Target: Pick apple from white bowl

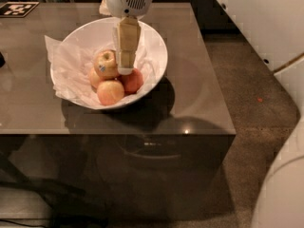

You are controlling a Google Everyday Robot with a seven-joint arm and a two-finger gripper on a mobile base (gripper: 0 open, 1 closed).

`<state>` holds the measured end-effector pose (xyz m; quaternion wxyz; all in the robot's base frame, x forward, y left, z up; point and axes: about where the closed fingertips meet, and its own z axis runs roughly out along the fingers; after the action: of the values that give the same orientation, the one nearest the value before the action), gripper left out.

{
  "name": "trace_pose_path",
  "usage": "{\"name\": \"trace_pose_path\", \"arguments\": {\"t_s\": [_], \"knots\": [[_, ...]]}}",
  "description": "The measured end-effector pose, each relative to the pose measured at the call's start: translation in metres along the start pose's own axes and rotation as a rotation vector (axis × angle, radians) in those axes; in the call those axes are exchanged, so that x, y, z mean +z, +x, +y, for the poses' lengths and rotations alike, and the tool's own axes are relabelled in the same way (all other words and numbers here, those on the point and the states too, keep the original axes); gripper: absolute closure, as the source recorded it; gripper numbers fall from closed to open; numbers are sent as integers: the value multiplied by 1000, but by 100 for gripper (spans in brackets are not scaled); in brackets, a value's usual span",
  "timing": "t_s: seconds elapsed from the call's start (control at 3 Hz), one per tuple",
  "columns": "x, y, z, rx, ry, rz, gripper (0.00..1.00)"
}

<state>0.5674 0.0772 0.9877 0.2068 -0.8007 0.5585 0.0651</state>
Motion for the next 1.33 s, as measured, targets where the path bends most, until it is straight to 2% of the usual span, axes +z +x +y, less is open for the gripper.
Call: {"name": "trace_pose_path", "arguments": {"t_s": [0.33, 0.67, 1.0, 1.33], "knots": [[26, -8, -8, -11, -50, -49, 0], [40, -7, -7, -3, -61, -79, 0], [59, 15, -6, 21, -39, -84, 0], [69, 17, -6, 21, -41, -94, 0]]}}
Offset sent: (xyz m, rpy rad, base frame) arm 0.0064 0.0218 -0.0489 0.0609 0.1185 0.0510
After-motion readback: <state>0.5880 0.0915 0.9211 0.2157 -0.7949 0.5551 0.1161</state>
